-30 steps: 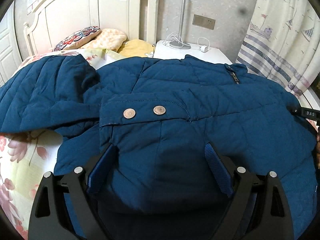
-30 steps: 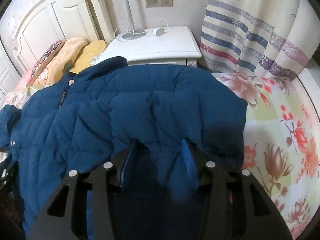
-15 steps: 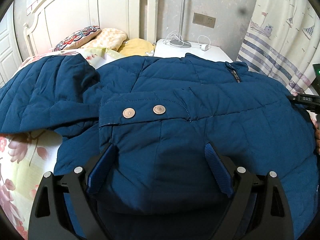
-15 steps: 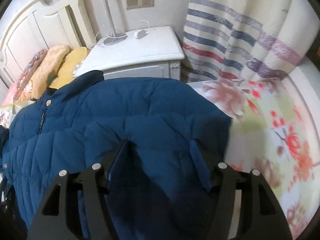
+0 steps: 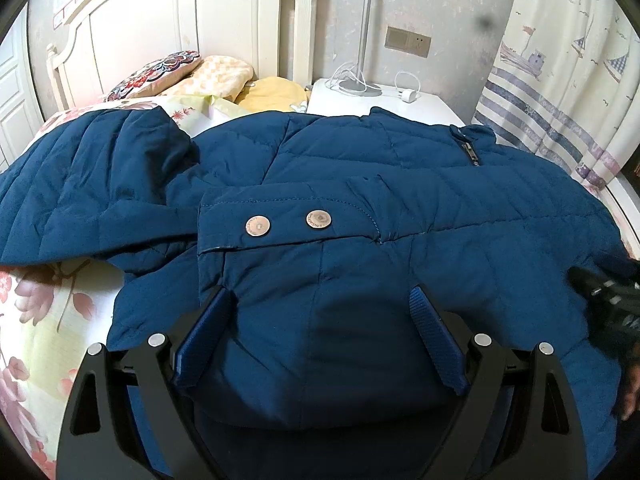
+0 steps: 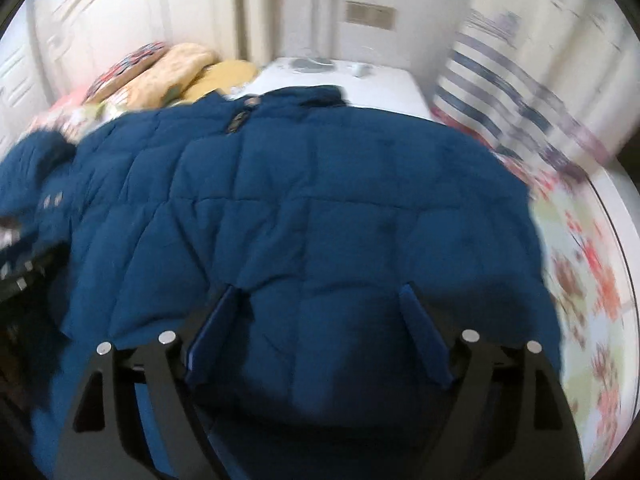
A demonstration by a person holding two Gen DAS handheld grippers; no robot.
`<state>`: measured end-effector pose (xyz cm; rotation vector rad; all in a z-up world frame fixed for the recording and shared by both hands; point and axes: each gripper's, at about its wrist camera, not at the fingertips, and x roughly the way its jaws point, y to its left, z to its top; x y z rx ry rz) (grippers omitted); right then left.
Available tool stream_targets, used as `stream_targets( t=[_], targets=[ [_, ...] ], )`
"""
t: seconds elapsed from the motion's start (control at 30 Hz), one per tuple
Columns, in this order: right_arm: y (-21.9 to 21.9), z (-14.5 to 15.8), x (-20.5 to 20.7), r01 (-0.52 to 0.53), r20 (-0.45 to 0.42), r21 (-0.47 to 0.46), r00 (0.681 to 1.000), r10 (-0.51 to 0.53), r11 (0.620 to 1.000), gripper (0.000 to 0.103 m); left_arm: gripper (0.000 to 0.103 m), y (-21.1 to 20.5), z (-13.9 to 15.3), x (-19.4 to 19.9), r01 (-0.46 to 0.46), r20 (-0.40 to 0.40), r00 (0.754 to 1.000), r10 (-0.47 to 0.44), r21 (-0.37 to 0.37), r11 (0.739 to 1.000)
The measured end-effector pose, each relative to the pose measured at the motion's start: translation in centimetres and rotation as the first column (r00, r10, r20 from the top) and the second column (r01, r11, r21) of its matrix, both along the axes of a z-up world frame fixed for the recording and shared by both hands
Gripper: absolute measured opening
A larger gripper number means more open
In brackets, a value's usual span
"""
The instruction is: Fold large clothes
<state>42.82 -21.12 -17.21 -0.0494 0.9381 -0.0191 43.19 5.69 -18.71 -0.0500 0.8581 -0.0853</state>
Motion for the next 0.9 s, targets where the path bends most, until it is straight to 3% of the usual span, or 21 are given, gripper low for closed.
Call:
stream_targets(
  t=[0.13,0.27,0.4,0.47,0.5,0.53,0.57,0.6,0.67,0.73,0.8,0.87,0.9],
  targets=[
    [0.7,1.7,-2.6,-0.007,0.068,0.069,0.998,0.002,0.998,0.084,0.086,0.0,0.0,0.0,0.000,-0.001,1.000,0.000,0.008,1.000],
    [1.4,-1.5,-2.4,0.012,0.022,0.018,1.000,-0.012,1.000,0.093,0.086,0.2,0.0,-0.1,0.001,0.006,1.000,-0.001,-0.017,1.000],
    [1.5,-2.3,-2.2,0.023,0.052,-0.009,0.998,-0.022,1.000,0.095,0.086,2.1,0.5,-0.8,-0.005,0.047,0.999,0.012,-0.152,0.988],
    [1.4,-2.3,-2.1,0.024,0.055,-0.004,0.998,-0.023,1.000,0.095,0.086,4.5,1.3,-1.6,-0.018,0.076,0.996,0.043,-0.299,0.954],
    [1.3,-2.4,-2.1,0.024,0.055,0.000,0.998,-0.024,1.000,0.095,0.086,6.0,2.0,-2.0,-0.040,0.090,0.993,0.079,-0.369,0.929],
    [1.2,-2.4,-2.1,0.024,0.056,0.003,0.998,-0.024,1.000,0.095,0.086,9.2,3.1,-2.9,-0.092,0.114,0.980,0.165,-0.475,0.875],
    [1.2,-2.3,-2.1,0.024,0.056,0.005,0.998,-0.025,1.000,0.095,0.086,11.3,3.6,-3.6,-0.126,0.123,0.967,0.224,-0.534,0.836],
    [1.2,-2.3,-2.1,0.025,0.056,0.005,0.998,-0.025,1.000,0.095,0.086,15.3,4.1,-4.9,-0.187,0.121,0.933,0.338,-0.639,0.746],
    [1.1,-2.3,-2.1,0.024,0.054,0.005,0.998,-0.025,1.000,0.095,0.086,21.2,3.8,-6.6,-0.256,0.069,0.884,0.463,-0.757,0.602],
    [1.0,-2.3,-2.1,0.024,0.054,0.012,0.998,-0.024,1.000,0.095,0.086,26.8,3.1,-7.8,-0.292,0.020,0.852,0.523,-0.811,0.507],
    [0.8,-2.4,-2.1,0.023,0.053,0.019,0.998,-0.024,1.000,0.095,0.086,30.6,2.9,-9.0,-0.345,0.003,0.809,0.588,-0.808,0.478],
    [0.9,-2.4,-2.1,0.025,0.052,0.024,0.998,-0.026,0.999,0.095,0.086,35.3,2.4,-10.1,-0.375,-0.009,0.759,0.651,-0.823,0.426],
    [0.9,-2.4,-2.1,0.025,0.052,0.024,0.998,-0.026,0.999,0.095,0.086,36.8,2.0,-10.2,-0.381,-0.022,0.749,0.662,-0.832,0.402]
  ],
)
